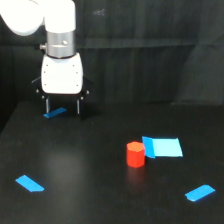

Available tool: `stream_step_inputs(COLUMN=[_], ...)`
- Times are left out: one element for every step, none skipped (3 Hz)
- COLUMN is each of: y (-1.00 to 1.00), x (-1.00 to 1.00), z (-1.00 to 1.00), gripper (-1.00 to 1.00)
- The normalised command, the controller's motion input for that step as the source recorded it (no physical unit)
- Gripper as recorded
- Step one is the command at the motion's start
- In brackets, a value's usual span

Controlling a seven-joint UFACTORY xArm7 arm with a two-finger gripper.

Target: Pick up the red object from the table

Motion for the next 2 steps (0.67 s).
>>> stream_step_inputs(y=[-0.61, -0.79], x=[0.91, 0.98], z=[0.32, 0.02], gripper=[0.97, 0.89])
